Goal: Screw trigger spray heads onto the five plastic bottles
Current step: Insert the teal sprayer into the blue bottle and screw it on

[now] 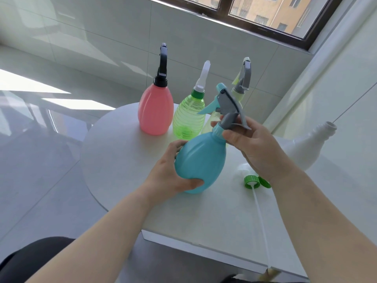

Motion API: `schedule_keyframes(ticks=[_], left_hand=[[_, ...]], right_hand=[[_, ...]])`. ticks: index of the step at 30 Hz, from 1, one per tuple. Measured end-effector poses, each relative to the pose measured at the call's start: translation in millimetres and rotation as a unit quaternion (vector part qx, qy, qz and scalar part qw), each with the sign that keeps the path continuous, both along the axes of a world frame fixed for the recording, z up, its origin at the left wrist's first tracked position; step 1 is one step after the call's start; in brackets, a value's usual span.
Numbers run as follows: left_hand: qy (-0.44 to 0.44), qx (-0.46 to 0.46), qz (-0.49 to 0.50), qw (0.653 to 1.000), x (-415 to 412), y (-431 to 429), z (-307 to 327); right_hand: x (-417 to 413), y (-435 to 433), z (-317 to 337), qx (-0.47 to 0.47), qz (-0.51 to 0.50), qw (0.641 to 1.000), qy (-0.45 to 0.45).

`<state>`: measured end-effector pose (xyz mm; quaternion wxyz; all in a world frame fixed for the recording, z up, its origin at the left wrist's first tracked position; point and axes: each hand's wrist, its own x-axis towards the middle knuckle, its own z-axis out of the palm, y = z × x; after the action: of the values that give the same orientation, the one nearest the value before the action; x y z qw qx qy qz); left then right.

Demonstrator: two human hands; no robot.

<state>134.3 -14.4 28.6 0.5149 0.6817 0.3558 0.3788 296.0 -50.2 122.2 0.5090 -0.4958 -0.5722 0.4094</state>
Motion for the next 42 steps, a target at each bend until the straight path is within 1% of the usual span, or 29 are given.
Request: schedule_keyframes(ticks=[3,7,10,12,14,16,18,19,21,23,26,28,30,31,33,35,36,39,42], left_hand=[[0.0,0.0,0.005,1.0,0.1,-0.1,-0.5],[0.008,0.005,0.013,1.0,0.4,-0.9,-1.8],[0.007,0.009,0.018,1.0,0.6,-3.2,-3.2],[0.004,0.008,0.02,1.0,0.5,-4.5,-3.5],[0.004,0.006,0.022,1.0,-0.1,-4.9,-3.8],[0.003,0.003,0.022,1.0,-1.0,-4.8,-4.4],[-0.001,-0.002,0.02,1.0,-1.7,-4.6,-5.2],[-0.002,-0.005,0.02,1.0,-1.9,-4.3,-5.4],[-0.003,-0.007,0.021,1.0,-2.0,-3.6,-5.6],[-0.002,-0.006,0.022,1.0,-1.8,-3.0,-5.9],[0.006,0.004,0.024,1.0,-1.9,-2.4,-7.4],[0.008,0.01,0.022,1.0,-2.2,-1.9,-9.6],[0.004,0.004,0.017,1.0,-2.7,-1.7,-10.8],[0.003,0.0,0.015,1.0,-3.0,-1.8,-10.7],[0.0,-0.009,0.014,1.0,-3.3,-0.7,-10.1],[-0.002,-0.015,0.012,1.0,-3.8,1.6,-9.3],[-0.003,-0.014,0.009,1.0,-4.3,2.4,-9.0],[0.0,-0.008,-0.001,1.0,-5.3,3.2,-8.2],[0.001,-0.003,-0.003,1.0,-6.7,3.3,-8.5]], right_hand=[[-4.3,-0.7,-1.1,0.012,-0.007,1.0,-0.017],[-9.4,-1.4,-8.4,0.038,-0.046,0.998,-0.009],[-19.8,1.7,-16.4,0.053,-0.099,0.994,-0.007],[-27.6,4.5,-20.7,0.057,-0.138,0.988,-0.021],[-33.5,5.6,-23.0,0.06,-0.156,0.985,-0.037],[-35.4,4.8,-25.3,0.052,-0.142,0.987,-0.06],[-35.3,2.7,-27.0,0.032,-0.104,0.99,-0.091],[-34.4,1.5,-27.5,0.027,-0.082,0.992,-0.09],[-32.4,-1.1,-26.9,0.022,-0.038,0.998,-0.049],[-31.0,-1.7,-26.0,0.024,-0.025,0.999,-0.016],[-33.3,2.0,-29.5,0.032,-0.097,0.995,0.003],[-39.8,5.9,-32.1,0.038,-0.148,0.988,-0.032],[-45.2,7.4,-34.0,0.049,-0.173,0.982,-0.056],[-45.4,7.2,-35.9,0.049,-0.169,0.983,-0.06],[-43.6,4.2,-39.4,0.031,-0.121,0.991,-0.056],[-39.3,0.3,-41.9,0.023,-0.066,0.997,-0.032],[-37.0,-0.5,-43.3,0.029,-0.054,0.998,-0.024],[-35.1,0.6,-47.5,0.051,-0.079,0.995,-0.019],[-37.9,4.0,-50.1,0.052,-0.114,0.991,0.056]])
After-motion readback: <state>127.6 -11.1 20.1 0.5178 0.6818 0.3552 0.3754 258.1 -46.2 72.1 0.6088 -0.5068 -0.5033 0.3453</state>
